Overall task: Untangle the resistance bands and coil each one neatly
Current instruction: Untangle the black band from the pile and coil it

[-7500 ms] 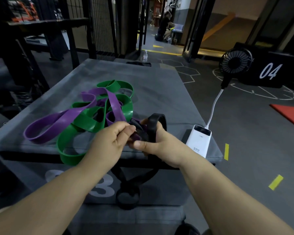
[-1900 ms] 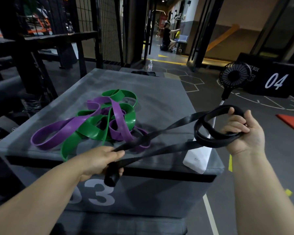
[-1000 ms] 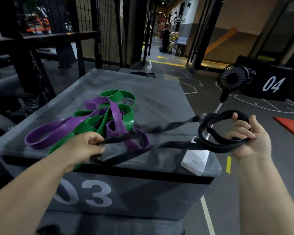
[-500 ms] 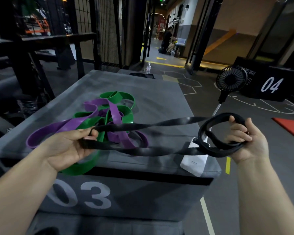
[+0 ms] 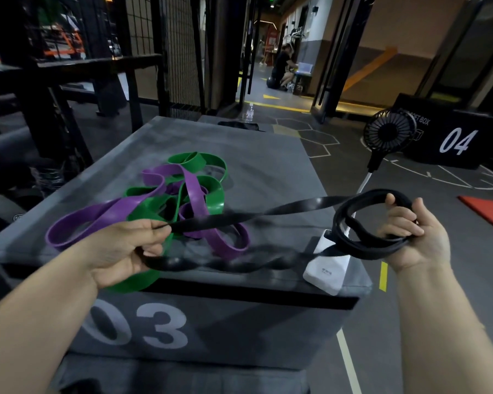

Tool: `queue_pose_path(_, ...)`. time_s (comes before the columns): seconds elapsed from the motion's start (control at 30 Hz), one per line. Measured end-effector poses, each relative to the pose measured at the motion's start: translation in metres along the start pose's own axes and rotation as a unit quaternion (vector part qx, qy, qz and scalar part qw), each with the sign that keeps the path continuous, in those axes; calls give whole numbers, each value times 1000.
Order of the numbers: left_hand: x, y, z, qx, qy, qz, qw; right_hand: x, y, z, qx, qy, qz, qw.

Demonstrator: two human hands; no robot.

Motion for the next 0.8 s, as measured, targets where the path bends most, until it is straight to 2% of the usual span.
queue_pose_path(0.1,-5,8,7,-40,22,-19,999,1,-1,-1,-6,2,7,1000)
queue_pose_path(0.2,-7,10,7,-20,17,-26,999,0,1,0,-12,10,-7,1000)
queue_pose_path(0.3,-5,11,4,98,5,-23,995,0,0,0,-9,10,-9,1000)
queue_pose_path(0.4,-3,8,-2,220,-33,3,975,0,-1,-2,-4,10,-18,1000)
queue_pose_path(0.47,-4,10,-4,218,-64,14,974,0,0,-4,-13,11,-22,1000)
queue_pose_path(0.67,-2,4,-13,119,-140,11,983,-1,2,-7,-26,7,-35,999)
queue_pose_path(0.8,-8,10,-10,193,-105,-1,976,-2,1,-7,-23,17,-51,998)
Point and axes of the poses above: each hand's wrist, its own x-axis away from the middle knuckle, its own y-axis out of the back of the hand, z = x × y, the point moved 4 cm from there along -x, towards the middle knuckle, and after that the axes turned 6 degrees about y, right-handed, at the moved point
